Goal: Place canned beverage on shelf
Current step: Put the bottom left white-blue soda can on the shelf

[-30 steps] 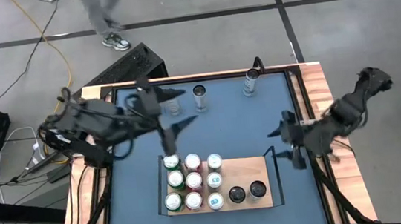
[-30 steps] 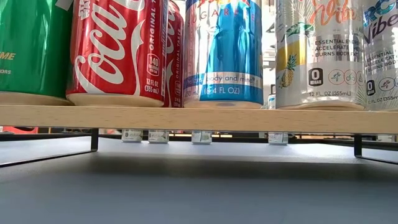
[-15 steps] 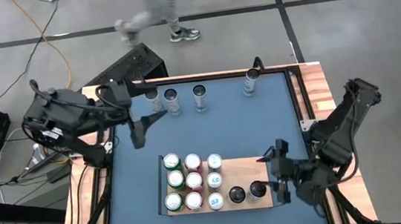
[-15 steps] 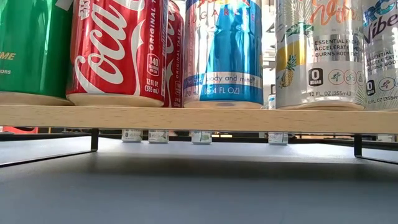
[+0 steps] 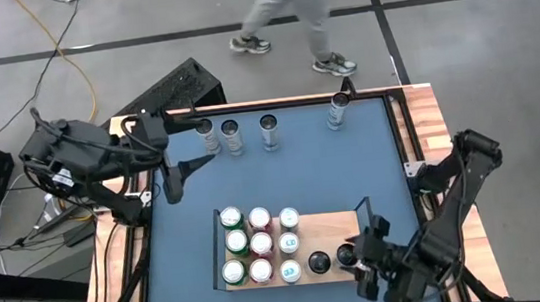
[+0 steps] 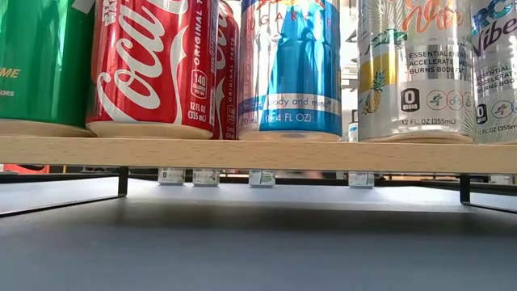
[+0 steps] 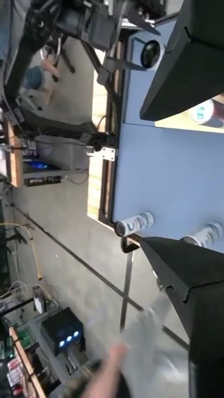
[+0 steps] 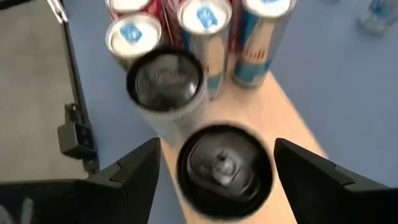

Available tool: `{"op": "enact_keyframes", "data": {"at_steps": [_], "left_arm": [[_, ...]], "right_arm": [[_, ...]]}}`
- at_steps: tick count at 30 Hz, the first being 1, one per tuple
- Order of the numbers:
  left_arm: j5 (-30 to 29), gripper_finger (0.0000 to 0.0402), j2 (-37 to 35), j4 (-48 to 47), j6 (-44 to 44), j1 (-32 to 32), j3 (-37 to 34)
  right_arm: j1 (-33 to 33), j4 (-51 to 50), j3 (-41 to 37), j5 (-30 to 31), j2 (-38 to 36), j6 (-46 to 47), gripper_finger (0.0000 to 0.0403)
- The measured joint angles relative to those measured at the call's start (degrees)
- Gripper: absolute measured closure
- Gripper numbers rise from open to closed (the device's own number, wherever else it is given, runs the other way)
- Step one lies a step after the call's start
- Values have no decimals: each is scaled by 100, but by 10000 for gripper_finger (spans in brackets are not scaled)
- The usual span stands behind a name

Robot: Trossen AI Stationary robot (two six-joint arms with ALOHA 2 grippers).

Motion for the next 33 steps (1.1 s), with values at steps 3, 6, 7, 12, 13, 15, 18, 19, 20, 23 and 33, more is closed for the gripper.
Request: {"op": "enact_keyframes", "data": {"at_steps": [3, 6, 7, 12, 13, 15, 18, 19, 20, 23, 33], "left_arm": [[48, 93, 2, -50, -17, 2, 0], [52, 93, 2, -64, -67, 2, 0], [54, 93, 2, -66, -93, 2, 0], [120, 93, 2, -66, -125, 2, 0], [135, 93, 2, -66, -125, 2, 0], [146, 93, 2, -66, -125, 2, 0], [148, 93, 2, -83, -125, 2, 0], [148, 93, 2, -105, -125, 2, 0], [148, 93, 2, -121, -125, 2, 0], [148, 93, 2, -156, -125, 2, 0], [148, 93, 24, -268, -122, 2, 0]], "right_arm": [[28, -40, 0, -109, 83, 219, 108], [54, -53, 2, -114, 157, 350, 108], [50, -61, 2, -114, 179, 352, 108], [39, -332, 2, -171, 197, 488, 108], [29, -346, 2, -169, 197, 486, 108], [9, -373, 2, -169, 197, 464, 110], [6, -496, 2, -173, 188, 444, 116], [6, -521, 2, -181, 188, 418, 119], [6, -522, 2, -235, 188, 339, 121], [11, -529, 2, -439, 188, 66, 130], [140, -541, 2, -468, 184, -450, 162]]}}
